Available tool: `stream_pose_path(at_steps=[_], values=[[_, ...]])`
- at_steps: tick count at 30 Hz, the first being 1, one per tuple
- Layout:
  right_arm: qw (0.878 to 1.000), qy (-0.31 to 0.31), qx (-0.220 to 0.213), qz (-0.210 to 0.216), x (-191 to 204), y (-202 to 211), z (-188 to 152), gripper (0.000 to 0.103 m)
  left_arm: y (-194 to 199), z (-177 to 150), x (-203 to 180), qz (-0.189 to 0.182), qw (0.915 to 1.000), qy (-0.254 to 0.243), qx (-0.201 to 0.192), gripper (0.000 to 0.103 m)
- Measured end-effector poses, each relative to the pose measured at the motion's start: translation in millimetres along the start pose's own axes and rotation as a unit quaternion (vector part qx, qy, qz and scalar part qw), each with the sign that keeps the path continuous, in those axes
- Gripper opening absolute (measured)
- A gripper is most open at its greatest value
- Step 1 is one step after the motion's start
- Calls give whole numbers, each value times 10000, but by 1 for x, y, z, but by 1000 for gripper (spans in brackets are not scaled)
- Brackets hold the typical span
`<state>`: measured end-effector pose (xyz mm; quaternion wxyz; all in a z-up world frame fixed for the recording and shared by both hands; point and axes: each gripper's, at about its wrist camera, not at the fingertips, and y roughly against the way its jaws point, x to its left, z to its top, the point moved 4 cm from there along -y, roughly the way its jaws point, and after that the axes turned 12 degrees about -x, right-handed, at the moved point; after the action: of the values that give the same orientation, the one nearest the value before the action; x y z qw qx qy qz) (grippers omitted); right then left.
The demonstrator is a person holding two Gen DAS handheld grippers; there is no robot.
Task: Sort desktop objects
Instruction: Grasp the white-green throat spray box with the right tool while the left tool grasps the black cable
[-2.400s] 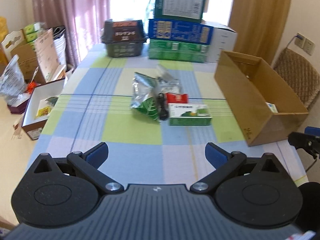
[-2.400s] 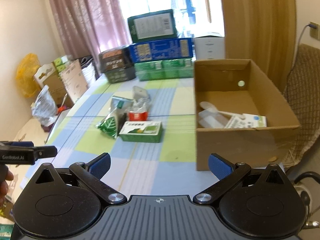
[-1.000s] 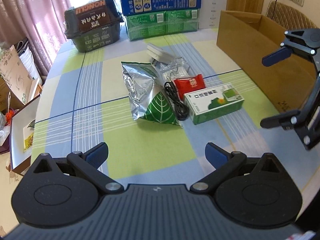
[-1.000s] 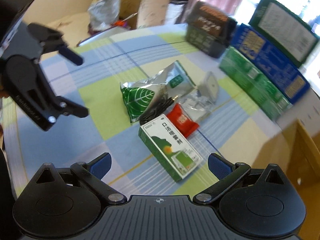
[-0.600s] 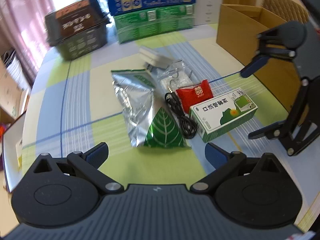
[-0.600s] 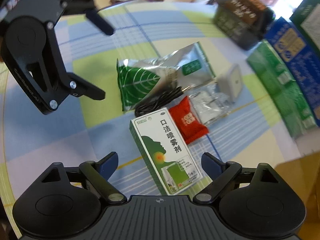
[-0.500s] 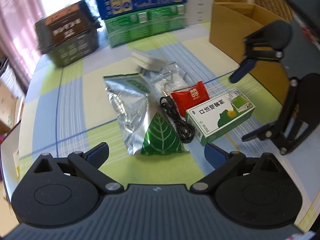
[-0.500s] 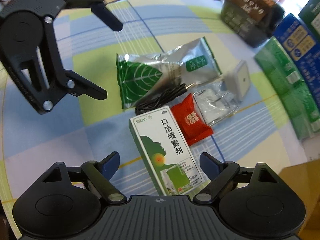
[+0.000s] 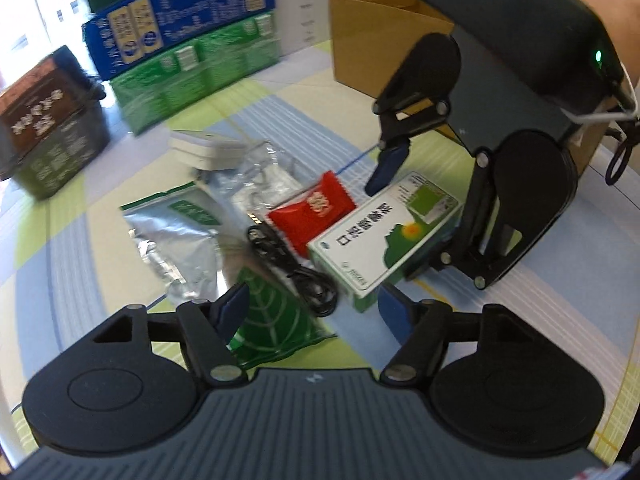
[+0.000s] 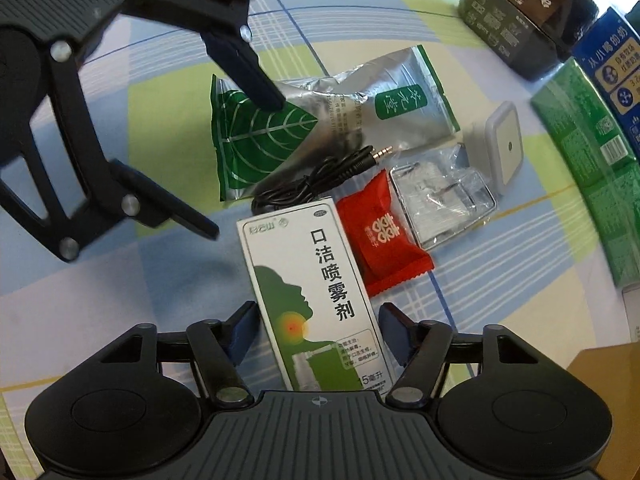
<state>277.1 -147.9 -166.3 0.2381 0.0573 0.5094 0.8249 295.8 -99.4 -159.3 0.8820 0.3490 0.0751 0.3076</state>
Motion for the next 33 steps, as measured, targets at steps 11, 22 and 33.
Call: stream_pose_path(at_steps=[11, 22, 33], values=[[9976, -448, 473, -214, -6, 10, -9, 57, -24, 0, 1, -206, 9997, 114, 118, 65], [9949, -531, 773, -380, -4, 17, -18, 55, -51, 0, 2, -211, 9991, -4, 359, 55], [9872, -1388, 603, -505, 27, 37, -26, 52, -23, -20, -14, -172, 9982, 68, 567, 28]])
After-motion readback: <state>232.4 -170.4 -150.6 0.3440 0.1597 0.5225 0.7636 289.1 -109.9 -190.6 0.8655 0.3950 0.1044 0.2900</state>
